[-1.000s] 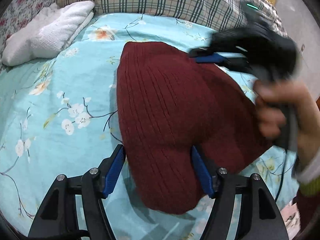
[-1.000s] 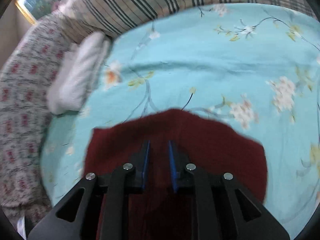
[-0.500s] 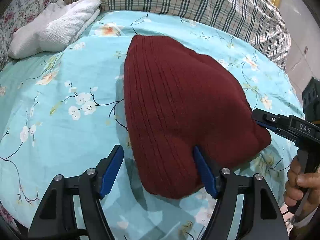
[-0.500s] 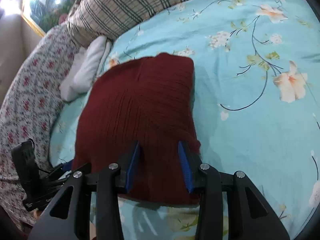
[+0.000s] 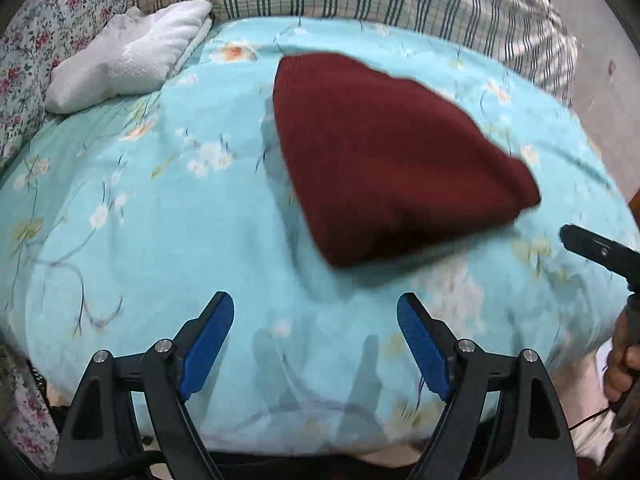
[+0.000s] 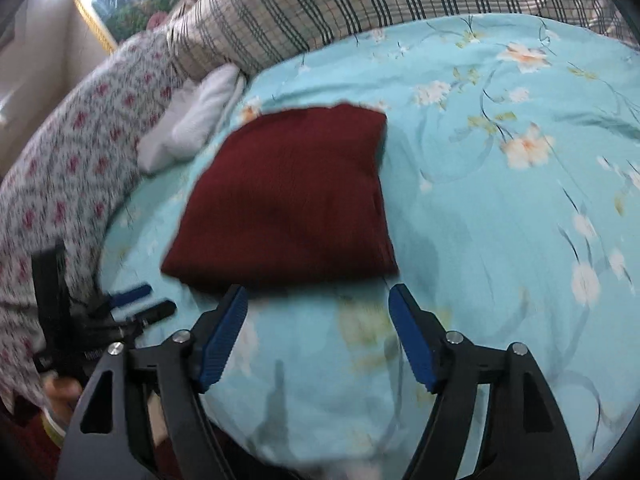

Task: Fold large clothes

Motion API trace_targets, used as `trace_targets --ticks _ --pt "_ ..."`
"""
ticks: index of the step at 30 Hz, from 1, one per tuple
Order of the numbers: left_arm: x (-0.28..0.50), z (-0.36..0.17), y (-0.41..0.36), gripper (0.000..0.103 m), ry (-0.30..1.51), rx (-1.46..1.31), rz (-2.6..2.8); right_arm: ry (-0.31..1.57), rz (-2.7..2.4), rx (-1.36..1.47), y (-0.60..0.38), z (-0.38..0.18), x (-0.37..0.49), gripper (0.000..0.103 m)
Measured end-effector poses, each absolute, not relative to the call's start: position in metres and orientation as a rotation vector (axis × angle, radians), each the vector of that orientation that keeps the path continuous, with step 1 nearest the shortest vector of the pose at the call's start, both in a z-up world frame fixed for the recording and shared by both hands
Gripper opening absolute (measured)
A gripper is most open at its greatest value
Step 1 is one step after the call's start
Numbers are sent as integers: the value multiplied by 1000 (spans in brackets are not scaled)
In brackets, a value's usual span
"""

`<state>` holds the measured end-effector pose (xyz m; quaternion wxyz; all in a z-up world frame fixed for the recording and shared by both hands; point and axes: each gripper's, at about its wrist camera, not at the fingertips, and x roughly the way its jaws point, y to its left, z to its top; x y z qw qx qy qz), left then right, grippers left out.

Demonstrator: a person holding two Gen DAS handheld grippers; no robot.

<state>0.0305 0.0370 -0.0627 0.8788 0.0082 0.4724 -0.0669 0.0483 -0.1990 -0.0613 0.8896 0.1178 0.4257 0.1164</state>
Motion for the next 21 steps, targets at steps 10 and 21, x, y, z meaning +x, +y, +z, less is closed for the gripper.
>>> trace_targets --ticks 10,21 --pt "2 -52 25 84 988 124 -160 915 238 92 -185 -53 15 84" --pt "-5 1 26 100 859 142 -139 865 293 22 -163 -24 19 103"
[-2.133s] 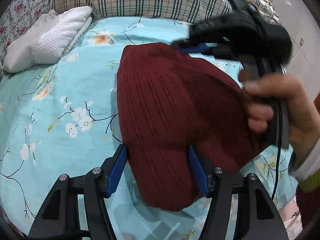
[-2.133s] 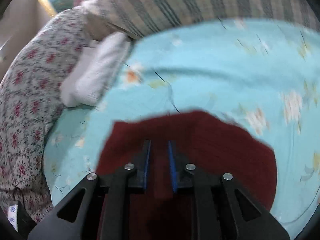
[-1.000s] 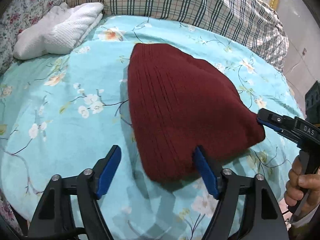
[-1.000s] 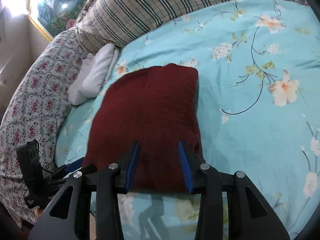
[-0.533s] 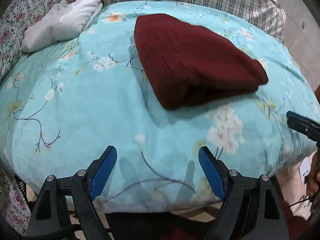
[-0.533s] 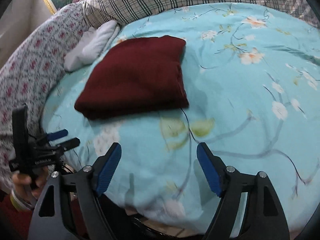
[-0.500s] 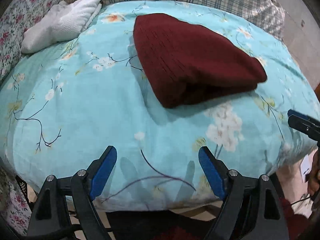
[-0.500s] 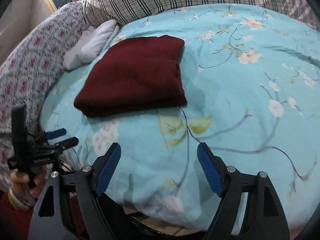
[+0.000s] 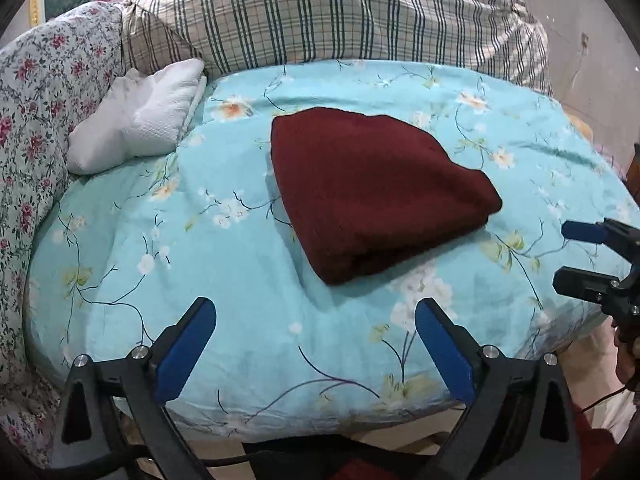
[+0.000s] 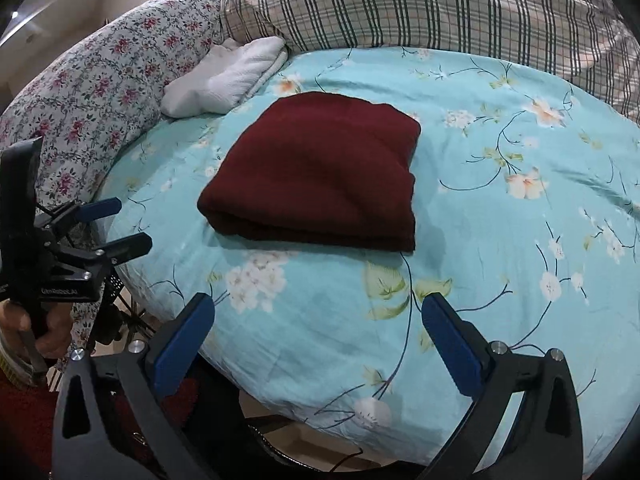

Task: Fold large clothes

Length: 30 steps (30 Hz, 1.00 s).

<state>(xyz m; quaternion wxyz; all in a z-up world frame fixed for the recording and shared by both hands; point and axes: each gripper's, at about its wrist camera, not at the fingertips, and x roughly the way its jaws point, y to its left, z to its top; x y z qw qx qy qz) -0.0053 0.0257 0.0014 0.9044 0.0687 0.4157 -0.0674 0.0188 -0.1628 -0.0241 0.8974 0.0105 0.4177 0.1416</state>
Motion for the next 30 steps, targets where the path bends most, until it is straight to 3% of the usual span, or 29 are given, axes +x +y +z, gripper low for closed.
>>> trace_targets --ticks 10,30 --pt "27 -19 31 100 968 177 -51 913 280 35 -166 -33 36 103" --pt "41 5 20 100 908 235 -1 908 308 -21 -150 -20 70 103"
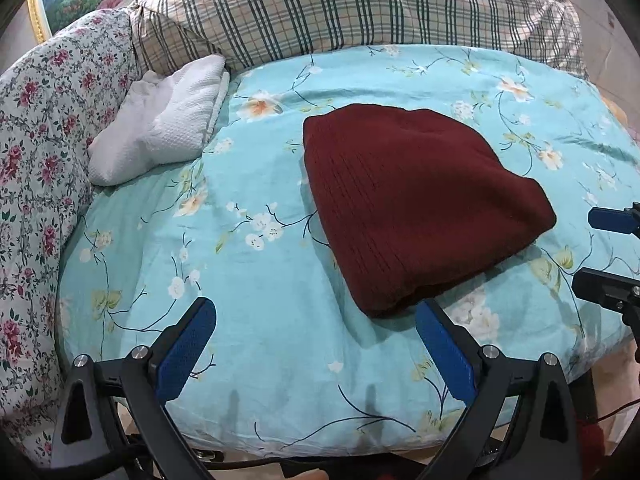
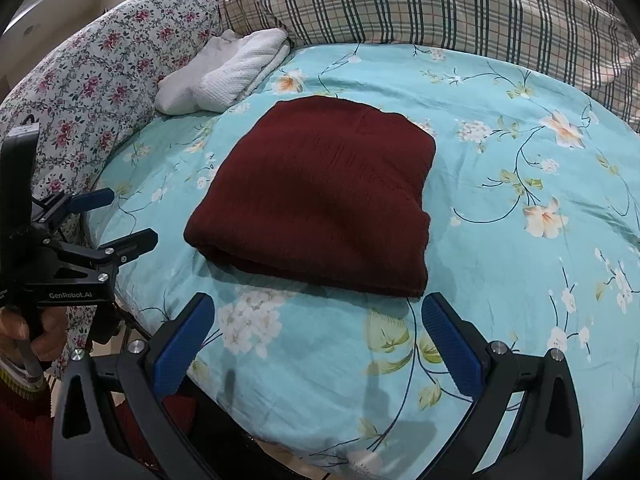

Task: Fold large clothes

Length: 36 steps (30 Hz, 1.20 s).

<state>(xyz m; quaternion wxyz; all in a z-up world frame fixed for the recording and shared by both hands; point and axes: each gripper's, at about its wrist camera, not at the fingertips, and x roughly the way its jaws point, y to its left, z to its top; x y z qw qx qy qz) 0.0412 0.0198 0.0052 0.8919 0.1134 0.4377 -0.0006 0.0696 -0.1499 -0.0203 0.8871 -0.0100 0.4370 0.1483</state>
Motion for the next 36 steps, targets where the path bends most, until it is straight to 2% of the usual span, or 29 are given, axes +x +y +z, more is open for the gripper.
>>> trace_targets --ticks 36 --pt "43 4 13 100 911 224 20 894 317 -13 -148 -16 73 103"
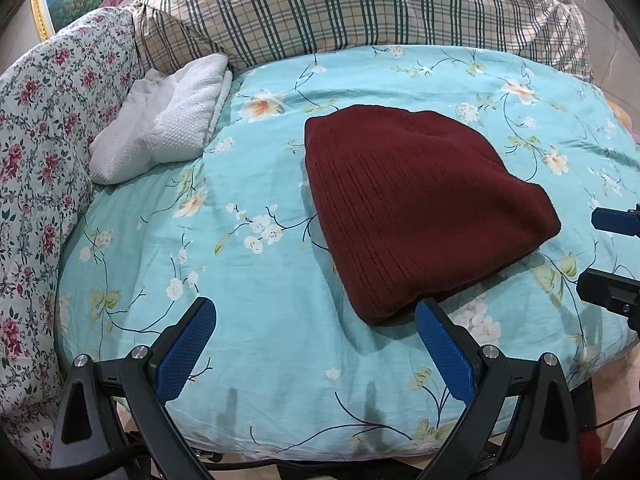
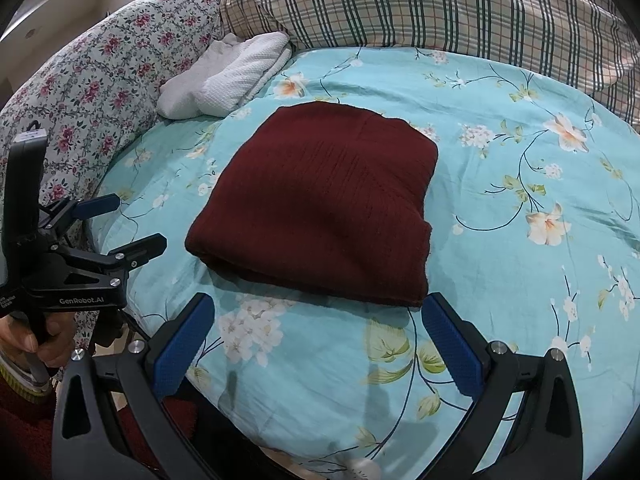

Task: Fold large clothes

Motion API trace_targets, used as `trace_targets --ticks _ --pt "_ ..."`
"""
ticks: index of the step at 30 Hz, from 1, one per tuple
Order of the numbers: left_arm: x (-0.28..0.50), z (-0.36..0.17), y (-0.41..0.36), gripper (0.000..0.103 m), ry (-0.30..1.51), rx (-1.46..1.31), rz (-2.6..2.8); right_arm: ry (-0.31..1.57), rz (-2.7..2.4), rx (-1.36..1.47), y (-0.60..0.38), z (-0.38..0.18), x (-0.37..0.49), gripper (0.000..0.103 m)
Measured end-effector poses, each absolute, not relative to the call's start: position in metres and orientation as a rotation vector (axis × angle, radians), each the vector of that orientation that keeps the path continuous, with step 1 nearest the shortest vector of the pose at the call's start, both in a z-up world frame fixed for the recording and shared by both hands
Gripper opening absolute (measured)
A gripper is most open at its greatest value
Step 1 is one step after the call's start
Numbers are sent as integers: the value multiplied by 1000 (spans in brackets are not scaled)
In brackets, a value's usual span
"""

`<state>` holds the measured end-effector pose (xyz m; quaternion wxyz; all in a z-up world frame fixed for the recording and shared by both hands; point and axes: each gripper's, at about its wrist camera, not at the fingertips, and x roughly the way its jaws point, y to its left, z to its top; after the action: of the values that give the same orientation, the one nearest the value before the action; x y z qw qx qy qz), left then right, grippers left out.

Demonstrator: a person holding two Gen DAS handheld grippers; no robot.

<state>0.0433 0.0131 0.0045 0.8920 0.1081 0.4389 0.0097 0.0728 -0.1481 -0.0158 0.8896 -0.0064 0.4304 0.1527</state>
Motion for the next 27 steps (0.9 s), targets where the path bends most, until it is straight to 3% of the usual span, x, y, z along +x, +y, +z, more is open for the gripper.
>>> trace_targets --ticks 27 --pt "42 7 9 100 900 229 22 890 324 -11 -146 -13 73 103"
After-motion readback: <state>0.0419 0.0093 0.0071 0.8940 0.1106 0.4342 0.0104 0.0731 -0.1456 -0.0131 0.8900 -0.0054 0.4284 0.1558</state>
